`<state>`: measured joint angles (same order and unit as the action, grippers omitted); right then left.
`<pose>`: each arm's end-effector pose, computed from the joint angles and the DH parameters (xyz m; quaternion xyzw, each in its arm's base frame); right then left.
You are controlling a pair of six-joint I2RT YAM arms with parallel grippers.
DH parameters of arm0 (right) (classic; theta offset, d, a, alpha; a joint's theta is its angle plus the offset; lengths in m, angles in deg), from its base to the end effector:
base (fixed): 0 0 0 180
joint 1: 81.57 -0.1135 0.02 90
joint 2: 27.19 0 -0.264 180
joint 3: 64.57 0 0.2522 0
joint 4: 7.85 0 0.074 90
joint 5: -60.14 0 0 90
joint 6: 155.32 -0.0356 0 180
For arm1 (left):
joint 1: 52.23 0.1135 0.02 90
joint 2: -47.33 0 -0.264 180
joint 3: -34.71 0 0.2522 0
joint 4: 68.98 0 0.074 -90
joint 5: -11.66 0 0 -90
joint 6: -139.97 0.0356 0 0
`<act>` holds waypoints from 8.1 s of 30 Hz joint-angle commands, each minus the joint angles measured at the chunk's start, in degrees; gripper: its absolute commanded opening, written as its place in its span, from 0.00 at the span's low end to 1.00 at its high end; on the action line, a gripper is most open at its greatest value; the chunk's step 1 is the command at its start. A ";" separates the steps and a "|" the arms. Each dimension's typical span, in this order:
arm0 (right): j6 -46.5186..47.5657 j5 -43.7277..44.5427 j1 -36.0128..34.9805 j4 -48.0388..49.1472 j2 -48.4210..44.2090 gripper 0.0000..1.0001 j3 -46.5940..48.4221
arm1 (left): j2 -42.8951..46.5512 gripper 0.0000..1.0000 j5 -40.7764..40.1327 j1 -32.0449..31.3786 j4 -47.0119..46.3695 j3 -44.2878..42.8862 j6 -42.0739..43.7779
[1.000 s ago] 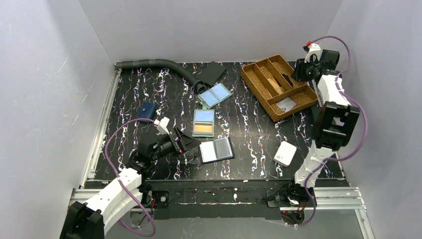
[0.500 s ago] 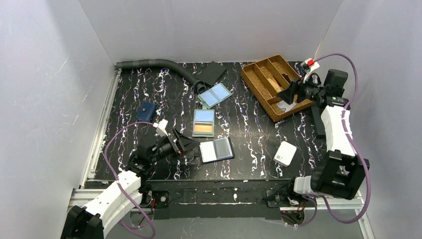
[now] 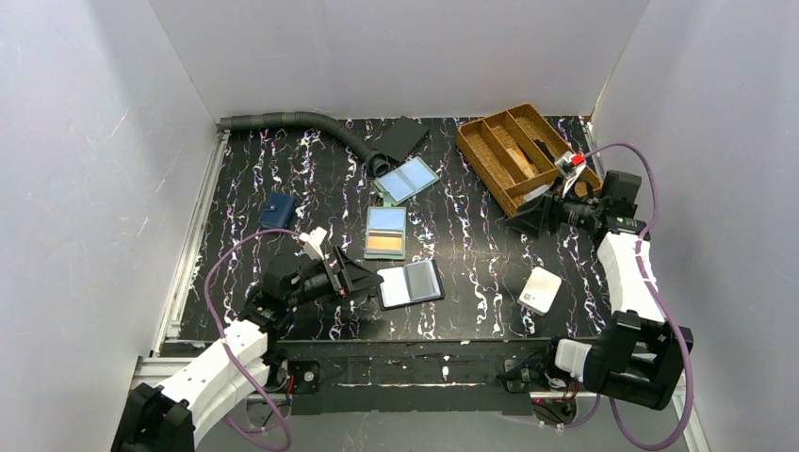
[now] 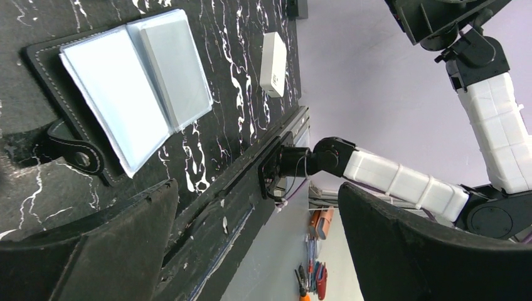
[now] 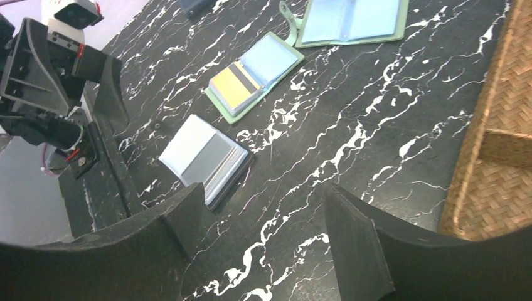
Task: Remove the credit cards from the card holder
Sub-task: Remove the credit card from the card holder.
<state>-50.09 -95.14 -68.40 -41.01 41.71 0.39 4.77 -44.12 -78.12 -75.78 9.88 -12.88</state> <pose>0.2483 -0.0249 0.2889 -0.2538 0.7495 0.3761 0.4821 0.1418 -0.0911 0.1956 -0.0560 0.7585 -0.5876 0.2762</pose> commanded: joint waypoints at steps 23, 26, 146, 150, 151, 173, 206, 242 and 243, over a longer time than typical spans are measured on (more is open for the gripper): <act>-5.52 -3.37 0.15 12.91 -2.71 0.81 -9.14 | -5.92 0.98 -22.41 -16.06 27.50 -20.81 16.54; -8.94 -1.48 -1.02 14.38 -1.76 0.80 -9.45 | -8.86 0.98 -22.97 -16.98 27.84 -22.48 15.54; -17.03 11.94 -27.07 17.99 10.01 0.49 -9.71 | -48.18 0.43 -29.13 -24.73 35.86 -42.96 8.39; -17.06 12.01 -30.48 18.01 12.57 0.49 -9.22 | -45.95 0.40 -27.05 -23.23 32.43 -39.49 8.29; -17.06 12.16 -31.24 18.05 13.02 0.49 -9.13 | -45.37 0.39 -26.60 -22.87 31.52 -38.41 8.23; -18.46 12.14 -36.99 19.70 16.01 0.48 -9.20 | -35.24 0.39 -17.60 -16.81 16.37 -23.59 5.58; -31.31 15.80 -52.50 27.65 33.31 0.07 0.21 | -34.40 0.62 -10.38 -15.86 8.96 -18.27 6.60; -23.51 15.75 -54.22 20.66 36.58 0.09 3.10 | -26.43 0.24 -19.28 -15.17 27.70 -17.56 11.12; -22.82 15.78 -54.22 20.02 36.50 0.09 3.32 | -26.58 0.22 -19.35 -15.16 27.49 -17.56 11.19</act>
<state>-77.79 -81.00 -122.83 -16.86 80.01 1.59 -21.61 -61.98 -93.64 -50.21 -6.10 -3.28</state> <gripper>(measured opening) 0.095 0.251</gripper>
